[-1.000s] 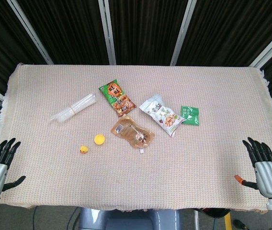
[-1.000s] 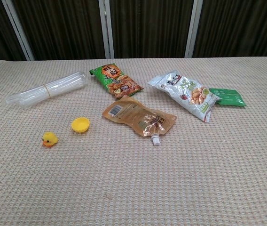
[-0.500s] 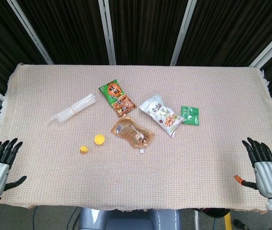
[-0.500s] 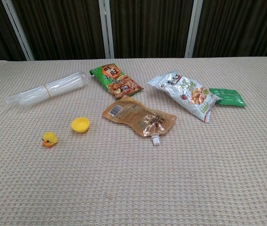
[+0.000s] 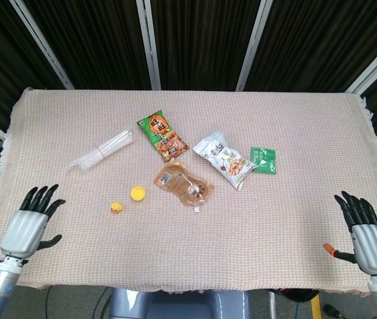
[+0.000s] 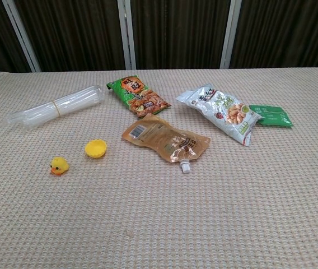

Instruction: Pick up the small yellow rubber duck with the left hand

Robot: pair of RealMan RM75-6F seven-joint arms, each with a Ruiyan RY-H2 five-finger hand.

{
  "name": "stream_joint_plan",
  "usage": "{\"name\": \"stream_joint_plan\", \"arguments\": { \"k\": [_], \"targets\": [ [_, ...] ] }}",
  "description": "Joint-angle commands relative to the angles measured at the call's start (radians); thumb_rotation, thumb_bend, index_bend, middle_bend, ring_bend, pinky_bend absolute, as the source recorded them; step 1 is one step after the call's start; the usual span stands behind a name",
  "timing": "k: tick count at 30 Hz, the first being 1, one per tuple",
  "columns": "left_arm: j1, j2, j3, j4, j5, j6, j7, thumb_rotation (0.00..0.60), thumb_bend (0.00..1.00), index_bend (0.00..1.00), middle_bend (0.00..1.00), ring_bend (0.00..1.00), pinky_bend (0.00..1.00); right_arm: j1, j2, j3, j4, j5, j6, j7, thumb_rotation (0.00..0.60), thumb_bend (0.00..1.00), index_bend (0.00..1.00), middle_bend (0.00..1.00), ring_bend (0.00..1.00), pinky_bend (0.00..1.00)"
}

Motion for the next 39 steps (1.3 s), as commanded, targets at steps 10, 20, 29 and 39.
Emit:
{"name": "stream_joint_plan", "arguments": {
  "k": [10,20,29,39],
  "targets": [
    [-0.188,-0.274,-0.116,0.104,-0.293,-0.165,0.307,0.600,0.18,0.32,0.00,0.00,0.00,0.009,0.002,0.005,0.000,0.013,-0.018,0.020,0.600,0.01,0.03,0.00,0.00,0.00],
    [-0.287,-0.382,-0.144,0.175,-0.435,-0.212,0.426,0.600,0.22,0.34,0.00,0.00,0.00,0.020,-0.001,0.013,0.000,0.035,-0.042,0.030,0.600,0.01,0.03,0.00,0.00,0.00],
    [-0.345,-0.435,-0.141,0.221,-0.531,-0.220,0.481,0.600,0.22,0.35,0.00,0.00,0.00,0.022,0.001,0.018,0.000,0.046,-0.045,0.039,0.600,0.01,0.03,0.00,0.00,0.00],
    [-0.371,-0.468,-0.112,0.247,-0.560,-0.199,0.488,0.600,0.32,0.41,0.00,0.00,0.00,0.020,0.002,0.020,0.000,0.046,-0.038,0.045,0.600,0.01,0.03,0.00,0.00,0.00]
  ]
}}
